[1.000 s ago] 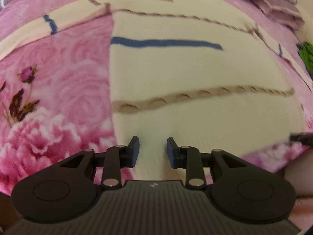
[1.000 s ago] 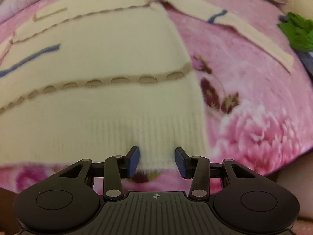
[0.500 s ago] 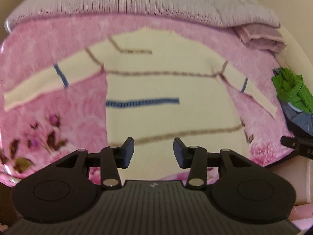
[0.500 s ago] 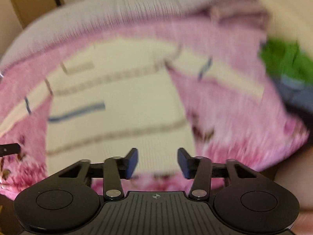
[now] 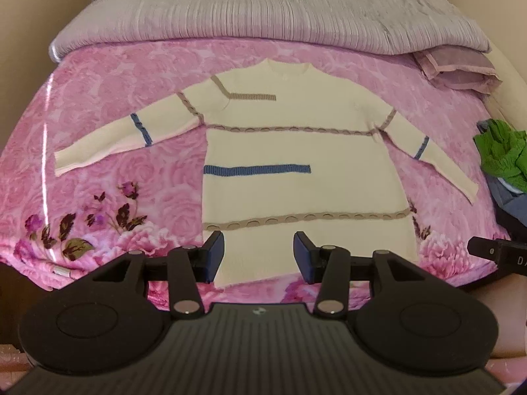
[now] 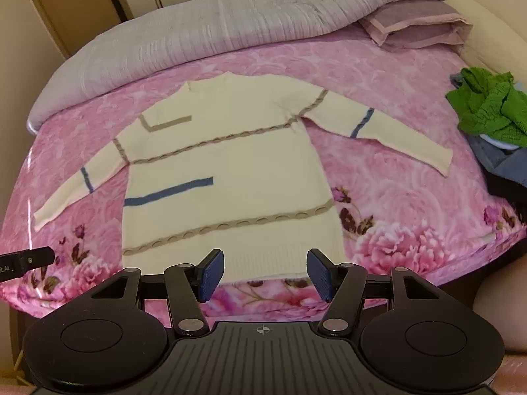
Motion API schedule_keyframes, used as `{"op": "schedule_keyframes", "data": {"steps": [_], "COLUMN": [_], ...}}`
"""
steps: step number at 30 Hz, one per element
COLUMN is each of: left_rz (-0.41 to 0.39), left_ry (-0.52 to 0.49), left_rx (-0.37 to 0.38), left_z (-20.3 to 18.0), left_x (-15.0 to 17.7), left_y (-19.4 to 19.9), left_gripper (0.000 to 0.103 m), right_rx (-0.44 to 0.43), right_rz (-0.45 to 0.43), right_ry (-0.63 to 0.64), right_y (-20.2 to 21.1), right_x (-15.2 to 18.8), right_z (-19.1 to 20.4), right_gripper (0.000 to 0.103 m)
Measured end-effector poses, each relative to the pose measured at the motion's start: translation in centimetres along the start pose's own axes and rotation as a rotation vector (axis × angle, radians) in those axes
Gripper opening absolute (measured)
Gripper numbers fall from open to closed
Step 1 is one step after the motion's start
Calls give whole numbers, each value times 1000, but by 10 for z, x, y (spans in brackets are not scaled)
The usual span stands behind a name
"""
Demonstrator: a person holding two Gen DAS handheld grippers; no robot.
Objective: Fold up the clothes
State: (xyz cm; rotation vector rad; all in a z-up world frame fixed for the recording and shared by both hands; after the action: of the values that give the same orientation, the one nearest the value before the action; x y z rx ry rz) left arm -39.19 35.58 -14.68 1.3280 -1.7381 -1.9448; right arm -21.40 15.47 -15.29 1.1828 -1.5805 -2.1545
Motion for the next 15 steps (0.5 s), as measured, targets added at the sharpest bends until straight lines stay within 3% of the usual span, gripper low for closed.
{"op": "schedule_keyframes", "data": {"steps": [6,15], "left_rz": [-35,-36], "left_ry": [31,79], "left_rx": [-24,-63], "left_z": [-43,-97], "left_x": [18,54], "left_y": [22,32], "left_gripper": [46,48], "right_rx": [43,6], "right_rz": [2,80], "right_ry": [79,72], "right_y": [19,24], "right_x": [2,11], "right_z": [-28,-84], "right_gripper": [60,60]}}
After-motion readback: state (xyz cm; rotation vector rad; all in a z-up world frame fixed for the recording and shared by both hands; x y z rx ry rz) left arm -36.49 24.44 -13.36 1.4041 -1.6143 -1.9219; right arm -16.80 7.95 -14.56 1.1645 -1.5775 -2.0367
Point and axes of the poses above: each gripper's, at about its wrist camera, not at the fingertips, and y roughly against the way its jaws point, z to its left, x to its underside, the point moved 4 cm from there along -y, roughly the way its jaws point, and after that the axes turned 5 degrees about y, right-handed, at the moved point
